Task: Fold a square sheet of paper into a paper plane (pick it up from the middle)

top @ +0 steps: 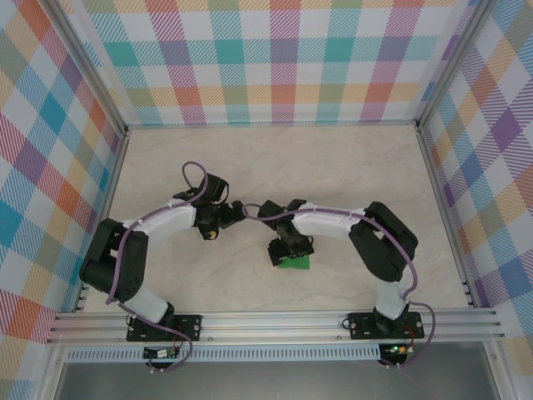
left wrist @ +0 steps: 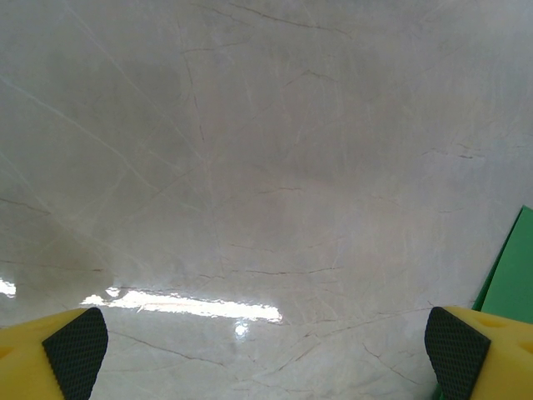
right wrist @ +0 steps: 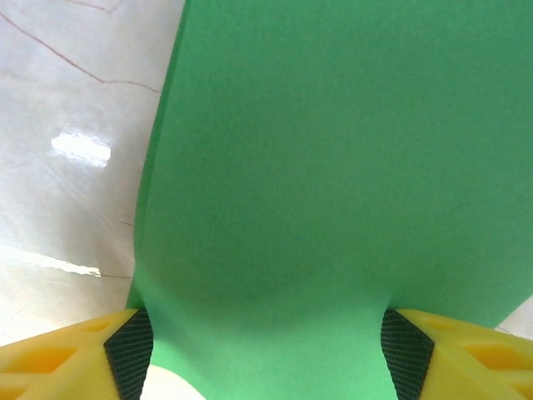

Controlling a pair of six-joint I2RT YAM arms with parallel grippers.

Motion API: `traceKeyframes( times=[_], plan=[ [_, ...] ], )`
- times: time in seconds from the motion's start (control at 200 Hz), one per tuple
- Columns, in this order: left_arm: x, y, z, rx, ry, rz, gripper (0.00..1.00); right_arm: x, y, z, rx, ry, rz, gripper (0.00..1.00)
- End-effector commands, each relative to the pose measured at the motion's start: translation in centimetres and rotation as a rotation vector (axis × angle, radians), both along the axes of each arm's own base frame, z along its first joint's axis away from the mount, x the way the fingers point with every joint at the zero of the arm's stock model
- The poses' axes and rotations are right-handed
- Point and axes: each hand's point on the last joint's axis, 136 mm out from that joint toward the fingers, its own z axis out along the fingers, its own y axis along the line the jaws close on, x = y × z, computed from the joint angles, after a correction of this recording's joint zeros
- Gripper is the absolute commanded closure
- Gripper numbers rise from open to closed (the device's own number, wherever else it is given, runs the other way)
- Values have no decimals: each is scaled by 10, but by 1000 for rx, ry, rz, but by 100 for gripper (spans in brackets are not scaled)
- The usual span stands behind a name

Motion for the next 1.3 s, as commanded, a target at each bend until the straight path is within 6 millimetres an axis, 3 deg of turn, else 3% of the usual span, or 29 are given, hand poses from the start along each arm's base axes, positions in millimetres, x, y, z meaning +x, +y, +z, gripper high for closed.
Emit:
traceKeyframes(
  times=[0.0,0.415,0.67,0.805,1.015,1.295],
  plan=[
    [-1,5,-3,-3,14,13,0,-14,-19,-27,-73,54,-6,28],
    [-4,-9,0,-79,5,-30,0,-17,-11,-21,151,134,-38,29],
    [-5,-14,0,-107,8,-50,0,-15,-22,-26,115,136,-68,32],
    [-6,-27,5,-179,-2,-99,3,-13,-23,-27,131,138,-89,37],
    [-13,-73,20,-420,-39,-232,30,-12,-12,-21,318,181,-108,37],
    [-40,-122,14,-533,-3,-366,65,-8,-11,-9,478,218,-136,38]
  ],
)
